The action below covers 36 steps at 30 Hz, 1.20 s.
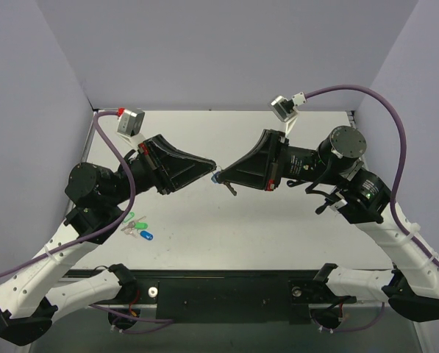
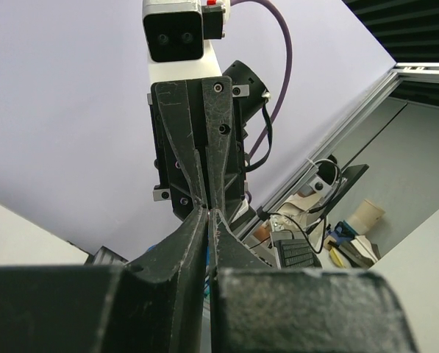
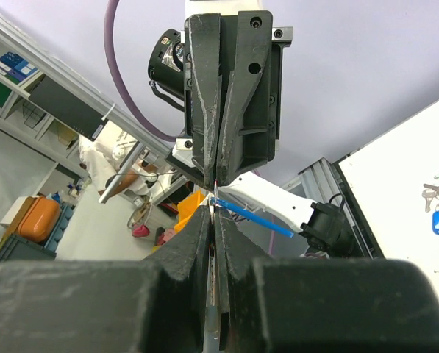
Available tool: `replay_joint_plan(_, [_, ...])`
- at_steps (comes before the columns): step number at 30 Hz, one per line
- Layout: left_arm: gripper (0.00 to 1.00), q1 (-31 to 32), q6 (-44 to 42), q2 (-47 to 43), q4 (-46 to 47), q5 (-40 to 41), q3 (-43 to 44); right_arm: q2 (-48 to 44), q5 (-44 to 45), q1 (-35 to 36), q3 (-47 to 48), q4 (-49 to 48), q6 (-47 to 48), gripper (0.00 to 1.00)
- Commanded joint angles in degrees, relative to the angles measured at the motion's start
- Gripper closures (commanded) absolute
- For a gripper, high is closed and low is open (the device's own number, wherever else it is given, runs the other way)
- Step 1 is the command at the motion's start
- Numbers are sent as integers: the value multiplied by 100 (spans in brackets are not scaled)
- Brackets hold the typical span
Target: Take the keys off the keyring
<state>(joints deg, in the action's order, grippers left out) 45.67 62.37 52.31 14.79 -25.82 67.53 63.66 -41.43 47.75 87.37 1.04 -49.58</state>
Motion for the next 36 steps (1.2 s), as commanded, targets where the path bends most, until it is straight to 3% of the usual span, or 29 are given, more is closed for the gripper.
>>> replay_joint_plan(1, [89, 21, -5, -72, 156, -160, 103, 59, -6, 51, 210, -341, 54, 100])
replay_joint_plan(5, [100, 12, -40, -55, 95, -247, 138, 33, 82, 51, 175, -403, -16, 100])
replay_joint_plan(24, [100, 30, -690, 666, -1232, -1987, 1297, -108, 302, 402, 78, 72, -60, 100])
replay_joint_plan(36, [100, 21, -928, 684, -1883, -2120, 1500, -46, 416, 657, 245, 573, 238, 100])
